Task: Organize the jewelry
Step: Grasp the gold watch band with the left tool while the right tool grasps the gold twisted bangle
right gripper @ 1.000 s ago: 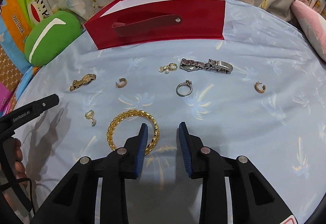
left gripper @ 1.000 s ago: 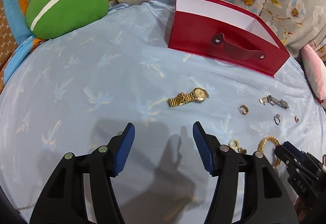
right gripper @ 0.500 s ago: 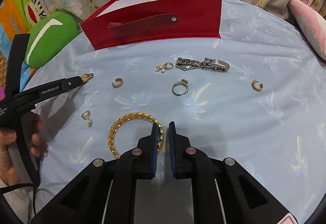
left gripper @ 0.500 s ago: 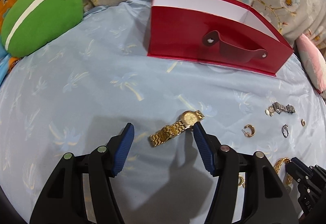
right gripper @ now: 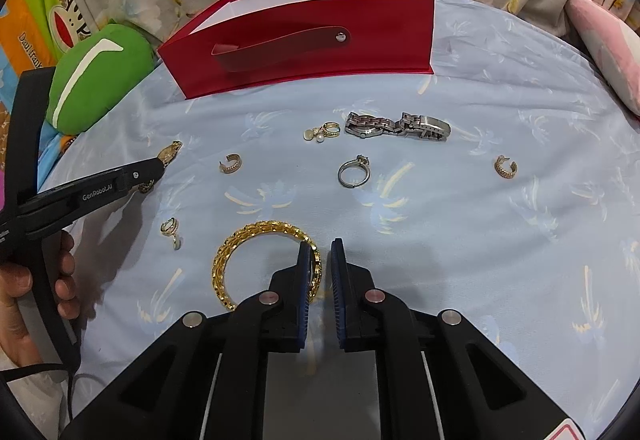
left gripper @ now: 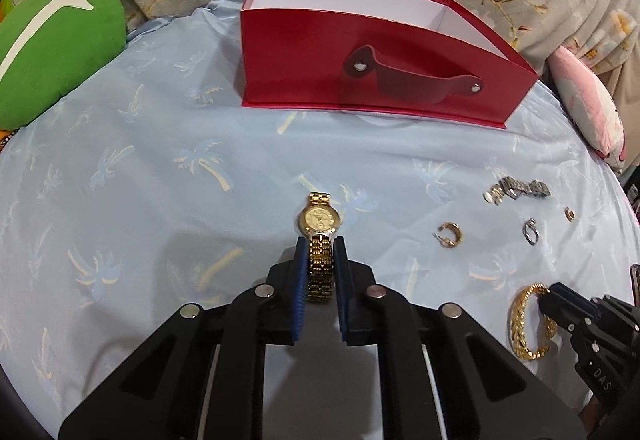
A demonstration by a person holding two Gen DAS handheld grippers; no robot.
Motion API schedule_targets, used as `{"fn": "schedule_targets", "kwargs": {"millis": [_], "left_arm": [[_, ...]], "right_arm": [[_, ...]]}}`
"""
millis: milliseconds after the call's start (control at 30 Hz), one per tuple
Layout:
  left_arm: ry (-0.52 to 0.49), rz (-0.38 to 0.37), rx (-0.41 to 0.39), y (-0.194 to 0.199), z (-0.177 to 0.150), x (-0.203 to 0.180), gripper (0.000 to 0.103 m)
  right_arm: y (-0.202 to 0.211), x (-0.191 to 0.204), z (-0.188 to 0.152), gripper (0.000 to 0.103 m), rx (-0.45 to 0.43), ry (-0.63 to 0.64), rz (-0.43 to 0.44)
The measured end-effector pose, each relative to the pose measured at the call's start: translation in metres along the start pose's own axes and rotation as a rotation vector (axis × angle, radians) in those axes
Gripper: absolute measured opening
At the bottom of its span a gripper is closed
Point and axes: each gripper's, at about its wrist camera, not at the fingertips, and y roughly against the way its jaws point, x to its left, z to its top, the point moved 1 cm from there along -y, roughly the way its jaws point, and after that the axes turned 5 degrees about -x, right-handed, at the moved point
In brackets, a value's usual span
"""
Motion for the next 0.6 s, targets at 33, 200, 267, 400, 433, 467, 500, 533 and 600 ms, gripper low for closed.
{"fn": "schedule_targets", "kwargs": {"millis": [33,200,267,400,433,467,500,533,600], "left_arm": [[-0.004,-0.003,0.000,0.0010,-0.0010,-0.0010,0.013],[-0.011,0.014,-0.003,0.0022,-0.0023,-0.0022,0.036],[-0.015,0.020,-0.002,0.0031,-0.0034,-0.0033,0.045],[-0.027,0.032,0.001,0.0034,-0.0046,-0.0055,0.045],[-0.029,0.034,0.001,0.0034,-0.0045,-0.0056,0.045],[-0.028,0.036,0.002,0.0033,-0.0044,-0.0054,0.045],[-0.027,0.041,0.001,0.0035,-0.0046,-0.0057,0.044],[-0.027,0.045,0.001,0.0037,-0.0046,-0.0056,0.041],[-0.025,0.045,0.000,0.0041,-0.0045,-0.0054,0.030]], "right_arm": [[0.0001,-0.0003,0.0001,0.010,0.000,0.000,0.001],[-0.0001,-0.0010,0.0005,0.010,0.000,-0.004,0.004],[0.0001,-0.0010,0.0003,0.010,0.000,-0.004,0.005],[0.0002,-0.0013,0.0002,0.010,0.000,-0.005,0.006],[0.0001,-0.0012,0.0002,0.010,0.000,-0.005,0.005],[0.0001,-0.0013,0.0002,0.010,0.000,-0.004,0.005],[0.0002,-0.0014,0.0002,0.010,0.000,-0.004,0.005],[0.0001,-0.0013,0.0002,0.010,0.000,-0.005,0.005],[0.0002,-0.0015,0.0002,0.010,0.000,-0.005,0.005]]}}
